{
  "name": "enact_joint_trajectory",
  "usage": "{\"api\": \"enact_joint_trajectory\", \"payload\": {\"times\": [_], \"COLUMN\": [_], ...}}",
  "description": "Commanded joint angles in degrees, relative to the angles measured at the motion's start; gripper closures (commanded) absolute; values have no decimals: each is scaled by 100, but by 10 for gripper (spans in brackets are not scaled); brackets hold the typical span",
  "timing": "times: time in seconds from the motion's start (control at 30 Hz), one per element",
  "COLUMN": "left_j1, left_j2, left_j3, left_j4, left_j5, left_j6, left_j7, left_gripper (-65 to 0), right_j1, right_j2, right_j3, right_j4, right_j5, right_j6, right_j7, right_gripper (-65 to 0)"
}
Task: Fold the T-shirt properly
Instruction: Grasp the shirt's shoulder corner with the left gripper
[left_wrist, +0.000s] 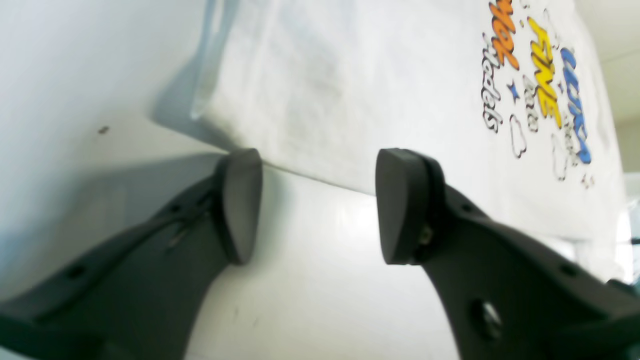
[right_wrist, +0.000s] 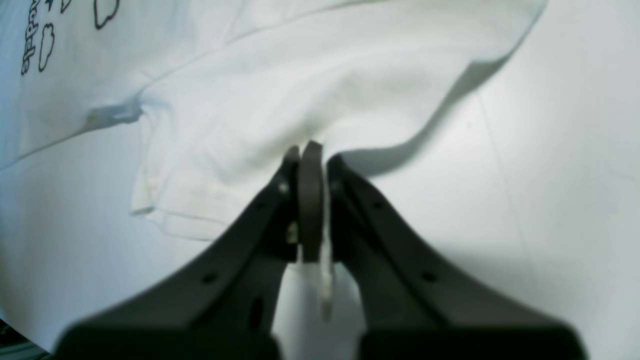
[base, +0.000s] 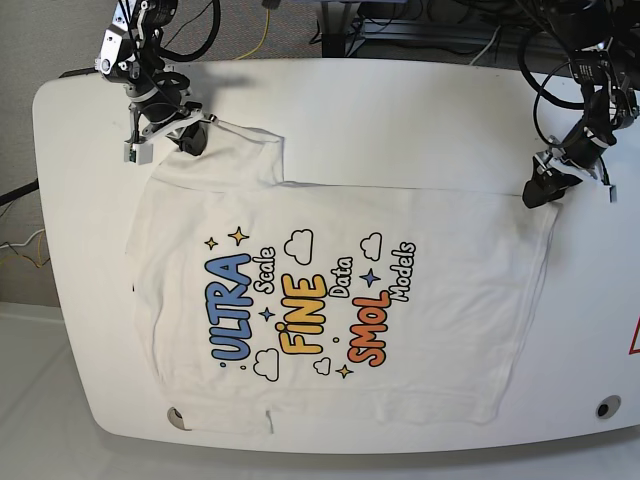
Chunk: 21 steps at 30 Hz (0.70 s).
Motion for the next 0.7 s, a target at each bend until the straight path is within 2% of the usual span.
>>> {"api": "enact_joint_trajectory", "payload": {"times": [0.0,0.13,0.2,0.27,0.67], "left_j1": [26,34,30,37,48], "left_j2": [-72,-69,-45,-40,-23], "left_j3": [24,51,63,70,141], "left_j4": [-41,-50,24,19,20], "left_j5": [194,211,247,260,272], "left_j6": [114,150,229,228,154], "left_j7": [211,255,350,374,146], "left_gripper": [-304,-250,-50,0,0], "right_j1": [-13,-3,7,9,10], "right_j2": [34,33,35,39,23], "right_j3": [9,8,9,7,4], "right_j4": [70,71,70,72,84], "right_j5": [1,-8,-20,-19,-33], "right_j6": [7,2,17,17,12], "right_j7": [-19,-9,-18,-16,-8], "right_gripper": [0,0,0,0,0]}}
